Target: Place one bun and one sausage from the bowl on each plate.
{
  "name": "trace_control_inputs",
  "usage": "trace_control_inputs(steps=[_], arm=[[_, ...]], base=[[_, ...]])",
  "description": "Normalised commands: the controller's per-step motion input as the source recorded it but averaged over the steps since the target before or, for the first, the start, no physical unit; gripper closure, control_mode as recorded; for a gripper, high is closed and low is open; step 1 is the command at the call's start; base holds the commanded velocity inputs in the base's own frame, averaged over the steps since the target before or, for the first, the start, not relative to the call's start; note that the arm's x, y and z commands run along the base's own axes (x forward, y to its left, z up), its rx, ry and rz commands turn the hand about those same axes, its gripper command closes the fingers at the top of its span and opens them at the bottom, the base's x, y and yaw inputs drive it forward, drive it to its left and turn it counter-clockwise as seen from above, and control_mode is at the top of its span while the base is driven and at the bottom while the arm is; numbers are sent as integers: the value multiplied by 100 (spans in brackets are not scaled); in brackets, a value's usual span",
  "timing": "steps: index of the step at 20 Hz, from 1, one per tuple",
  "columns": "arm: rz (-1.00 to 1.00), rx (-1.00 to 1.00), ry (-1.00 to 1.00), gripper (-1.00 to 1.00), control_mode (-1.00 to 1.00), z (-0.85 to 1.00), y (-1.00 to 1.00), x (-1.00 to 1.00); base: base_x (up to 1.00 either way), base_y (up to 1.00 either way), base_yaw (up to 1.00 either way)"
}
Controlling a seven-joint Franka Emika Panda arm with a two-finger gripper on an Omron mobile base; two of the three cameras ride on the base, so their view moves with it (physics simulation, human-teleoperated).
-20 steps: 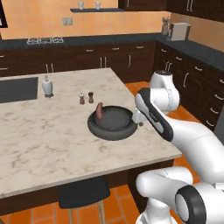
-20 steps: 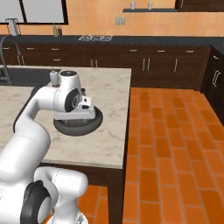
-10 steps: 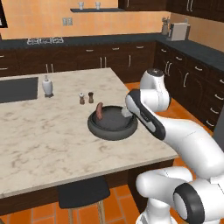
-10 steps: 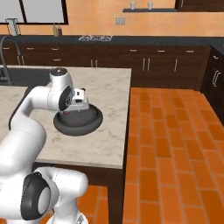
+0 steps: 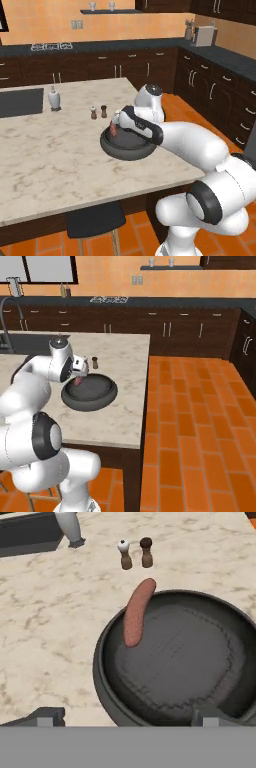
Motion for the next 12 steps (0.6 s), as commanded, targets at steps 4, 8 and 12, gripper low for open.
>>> trace_control_inputs(steps=[4, 8, 12], arm=[[-4, -7, 7, -100, -100, -3, 41, 47], [0, -14, 7, -100, -100, -21, 11, 65], [0, -10, 20, -100, -100, -41, 0, 49]], base=[[0, 0, 0], [0, 0, 0], [0, 0, 0]])
